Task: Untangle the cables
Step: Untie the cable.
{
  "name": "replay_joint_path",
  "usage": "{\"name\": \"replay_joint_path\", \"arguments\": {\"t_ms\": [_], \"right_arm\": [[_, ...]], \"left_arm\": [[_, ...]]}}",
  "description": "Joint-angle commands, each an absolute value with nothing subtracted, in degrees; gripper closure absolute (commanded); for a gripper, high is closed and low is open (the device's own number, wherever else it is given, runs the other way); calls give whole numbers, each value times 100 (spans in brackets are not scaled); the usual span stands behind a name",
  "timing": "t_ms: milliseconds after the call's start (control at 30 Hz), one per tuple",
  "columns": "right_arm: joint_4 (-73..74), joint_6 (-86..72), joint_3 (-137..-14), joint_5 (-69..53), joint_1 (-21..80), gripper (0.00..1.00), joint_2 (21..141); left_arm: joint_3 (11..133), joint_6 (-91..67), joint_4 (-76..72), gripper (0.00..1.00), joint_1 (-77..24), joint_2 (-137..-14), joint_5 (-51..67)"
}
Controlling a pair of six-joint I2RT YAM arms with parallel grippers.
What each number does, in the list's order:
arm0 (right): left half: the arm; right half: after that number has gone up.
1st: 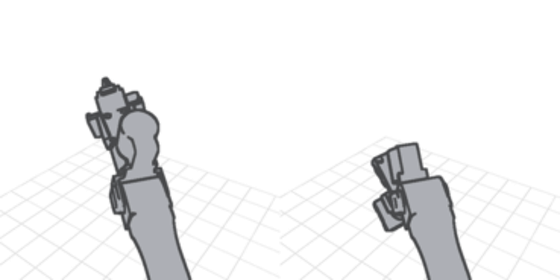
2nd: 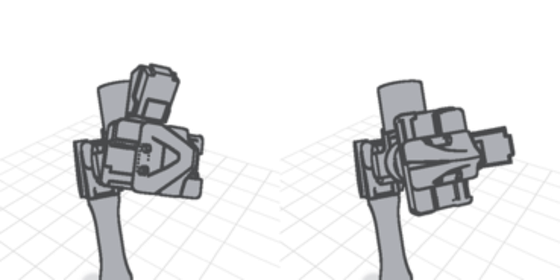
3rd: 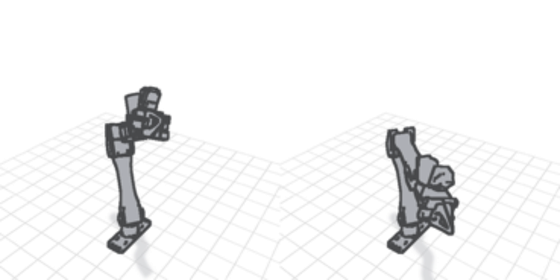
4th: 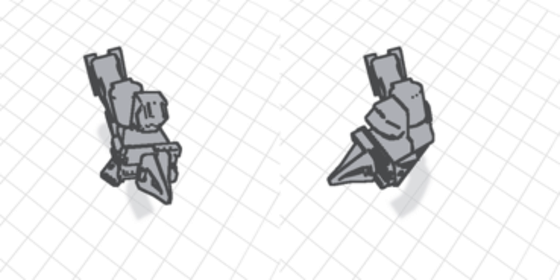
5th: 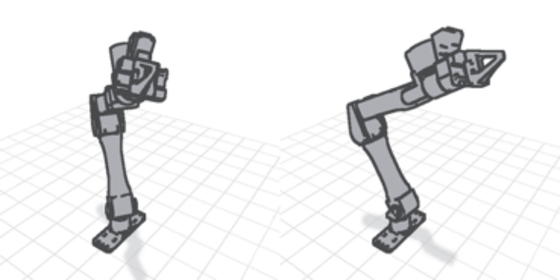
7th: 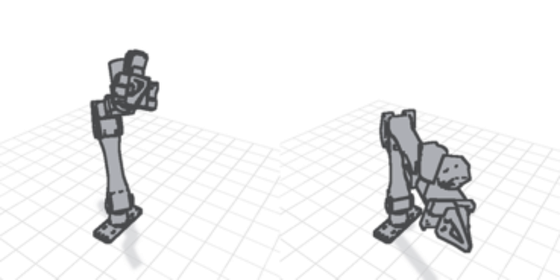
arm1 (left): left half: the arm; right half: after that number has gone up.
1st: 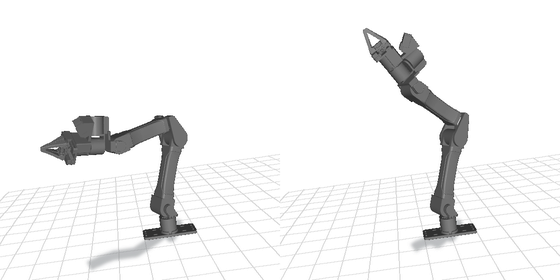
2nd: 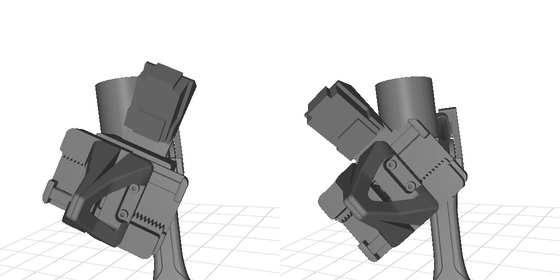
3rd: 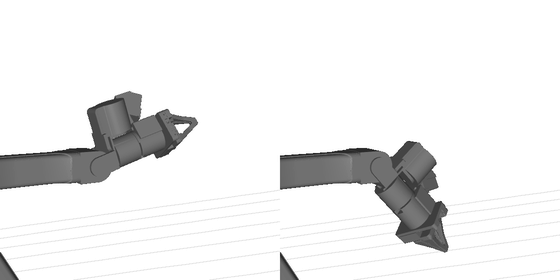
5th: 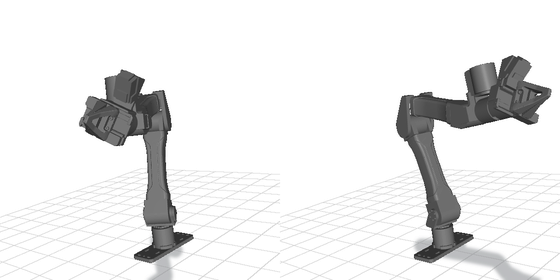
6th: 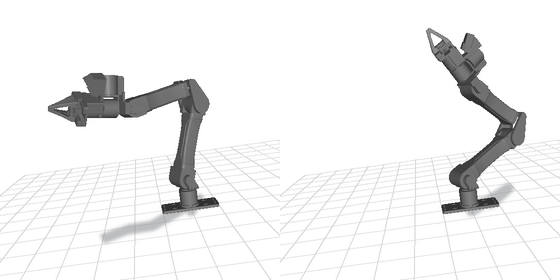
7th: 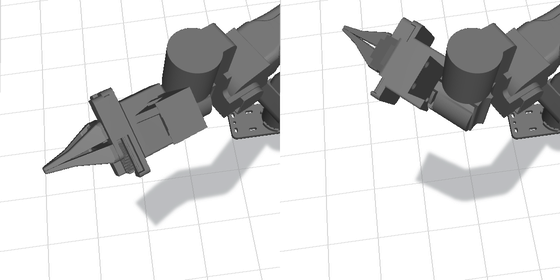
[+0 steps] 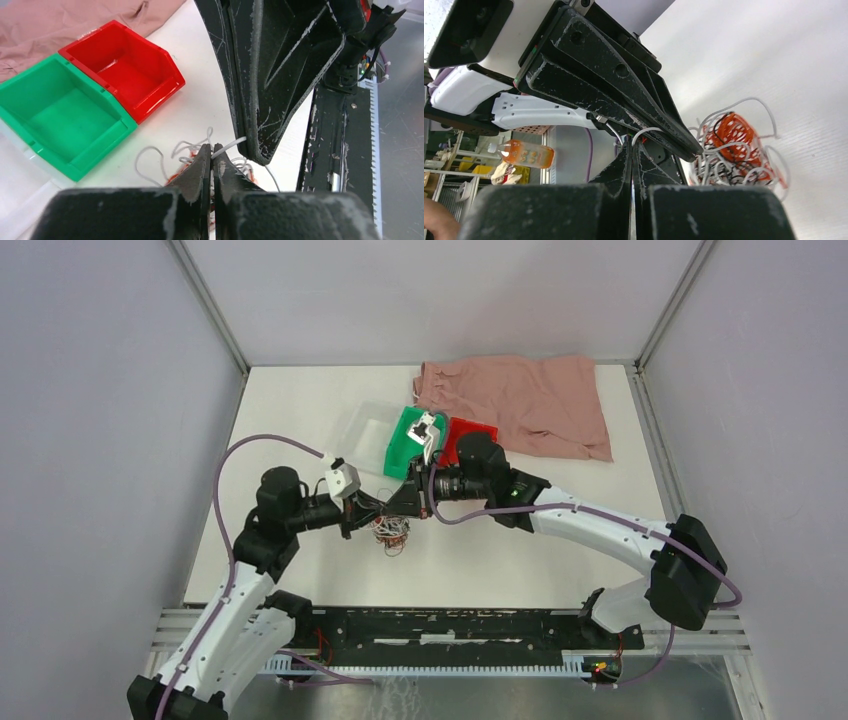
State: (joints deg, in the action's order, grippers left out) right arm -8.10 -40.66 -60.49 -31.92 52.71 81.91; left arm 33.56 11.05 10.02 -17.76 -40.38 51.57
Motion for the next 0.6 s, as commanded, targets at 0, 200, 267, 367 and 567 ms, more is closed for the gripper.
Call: {"name": "replay_joint_path", "arguments": {"t_ms": [0,200,267,367,567], "right_arm": [[-1425,-4240,-6030,-3338,5373,100,8042],[-771,-3809,-5926,-2532,5300,56,7495],[-600,-3737,-5729,-2114,5234,42,7170],[-620,-3710,-5291,-1583,5154,30,6706],[-787,-3467,-4692,-1301,5148,24,6390]], "left_arm": [[3338,542,431,97,-1784,-3821,5280],[3410,340,553,97,-1784,-3697,5563],[3492,328,609,97,-1784,-3680,5624],[3628,357,689,97,-1784,-3705,5707],[3864,63,630,97,-1784,-3813,5894]]}}
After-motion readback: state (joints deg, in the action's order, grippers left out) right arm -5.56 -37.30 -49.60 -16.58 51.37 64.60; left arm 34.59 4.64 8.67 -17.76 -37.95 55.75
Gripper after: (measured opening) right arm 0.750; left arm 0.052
